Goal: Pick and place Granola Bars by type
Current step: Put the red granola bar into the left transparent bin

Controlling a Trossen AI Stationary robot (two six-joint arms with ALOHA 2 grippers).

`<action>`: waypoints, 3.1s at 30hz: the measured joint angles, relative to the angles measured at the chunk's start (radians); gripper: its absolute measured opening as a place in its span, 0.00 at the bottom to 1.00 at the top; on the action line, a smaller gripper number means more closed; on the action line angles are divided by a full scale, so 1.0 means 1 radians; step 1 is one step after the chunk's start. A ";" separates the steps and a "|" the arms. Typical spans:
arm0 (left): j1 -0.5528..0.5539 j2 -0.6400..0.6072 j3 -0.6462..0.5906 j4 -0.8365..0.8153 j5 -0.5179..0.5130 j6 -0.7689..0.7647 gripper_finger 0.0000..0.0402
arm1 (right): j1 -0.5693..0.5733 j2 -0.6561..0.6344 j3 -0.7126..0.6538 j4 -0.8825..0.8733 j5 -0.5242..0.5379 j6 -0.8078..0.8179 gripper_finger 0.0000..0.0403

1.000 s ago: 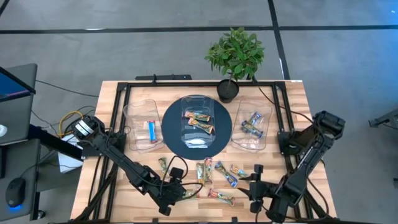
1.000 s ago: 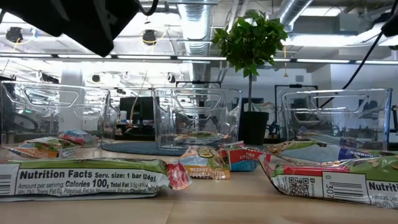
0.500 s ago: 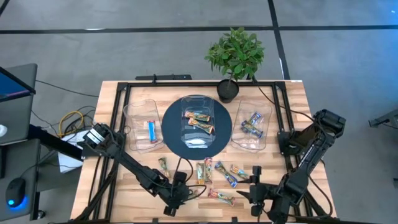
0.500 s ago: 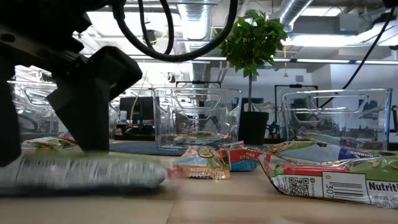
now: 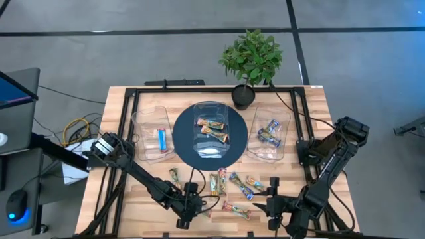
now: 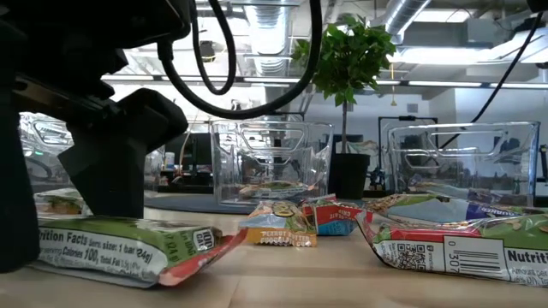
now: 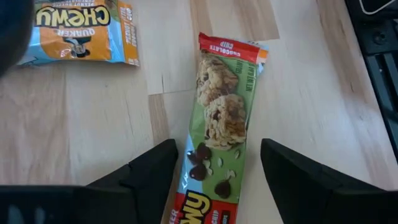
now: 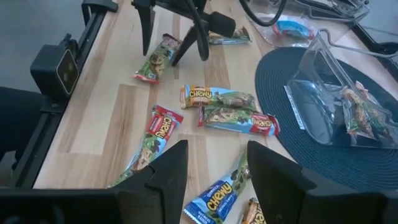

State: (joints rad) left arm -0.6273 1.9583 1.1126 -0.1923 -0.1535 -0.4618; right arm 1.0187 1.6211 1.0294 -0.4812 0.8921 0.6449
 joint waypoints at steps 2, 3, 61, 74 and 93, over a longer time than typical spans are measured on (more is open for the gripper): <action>0.000 0.001 0.005 -0.008 -0.001 0.002 0.59 | 0.000 0.000 0.000 -0.004 0.000 0.000 0.39; -0.001 0.001 0.007 -0.011 -0.001 0.004 0.59 | 0.000 0.000 0.000 -0.005 0.000 0.000 0.39; -0.058 0.007 0.452 -0.905 -0.496 0.055 0.28 | 0.000 0.001 0.000 -0.010 0.000 0.002 0.39; -0.124 -0.054 0.442 -1.384 -0.739 -0.342 0.28 | -0.006 0.002 -0.001 -0.009 -0.001 0.002 0.39; -0.038 -0.335 -0.050 -1.378 -0.656 -0.575 0.28 | -0.007 0.002 -0.002 -0.011 -0.003 0.002 0.39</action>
State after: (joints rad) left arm -0.6653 1.6229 1.0621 -1.5702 -0.8097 -1.0366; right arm 1.0119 1.6234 1.0275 -0.4923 0.8895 0.6468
